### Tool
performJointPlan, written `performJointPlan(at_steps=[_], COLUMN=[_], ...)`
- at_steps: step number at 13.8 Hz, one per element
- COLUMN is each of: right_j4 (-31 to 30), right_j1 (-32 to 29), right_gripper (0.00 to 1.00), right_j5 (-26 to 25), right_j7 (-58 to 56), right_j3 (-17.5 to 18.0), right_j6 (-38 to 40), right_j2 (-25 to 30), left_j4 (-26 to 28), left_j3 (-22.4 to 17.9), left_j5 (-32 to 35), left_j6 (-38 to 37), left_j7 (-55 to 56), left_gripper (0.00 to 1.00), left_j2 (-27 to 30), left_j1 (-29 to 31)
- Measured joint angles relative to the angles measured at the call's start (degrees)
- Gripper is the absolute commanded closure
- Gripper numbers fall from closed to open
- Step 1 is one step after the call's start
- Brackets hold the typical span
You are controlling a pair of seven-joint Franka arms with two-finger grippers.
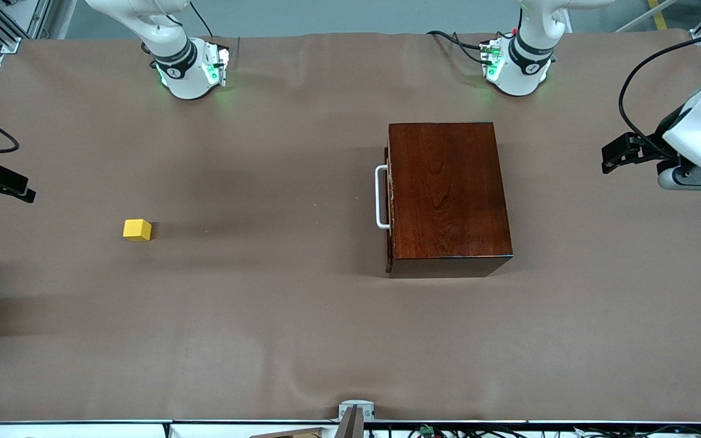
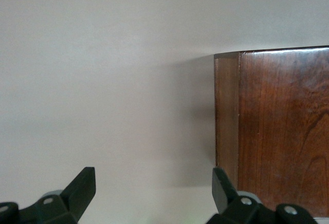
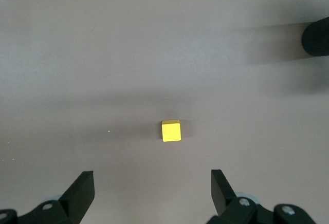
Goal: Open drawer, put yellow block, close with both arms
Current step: 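Move the left gripper toward the white drawer handle of the wooden box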
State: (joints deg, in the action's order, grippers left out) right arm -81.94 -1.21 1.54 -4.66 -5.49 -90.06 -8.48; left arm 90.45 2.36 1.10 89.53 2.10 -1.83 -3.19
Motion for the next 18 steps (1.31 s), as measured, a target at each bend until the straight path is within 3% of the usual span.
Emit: performJointPlan(at_steps=[8,12,18], right_j4=[0.0,0.0,0.1], right_j1=[0.0,0.0,0.0], right_gripper=[0.0,0.0,0.0], right_j5=[0.0,0.0,0.0], right_j7=[0.0,0.0,0.0], right_j3=[0.0,0.0,-0.1], right_j6=[0.0,0.0,0.0], right_j2=[0.0,0.0,0.0], left_j4=[-2.8,-4.7,-8.3], left_j3=[0.1,0.1,0.3], left_j5=[0.0,0.4,0.5], left_j6=[-1.0,-1.7,-1.7], left_j7=[0.0,5.4,23.3], left_gripper=[0.0,0.0,0.0], left_j2=[-1.2,-4.1,-9.0], left_j1=[-1.1,-6.7,-18.0])
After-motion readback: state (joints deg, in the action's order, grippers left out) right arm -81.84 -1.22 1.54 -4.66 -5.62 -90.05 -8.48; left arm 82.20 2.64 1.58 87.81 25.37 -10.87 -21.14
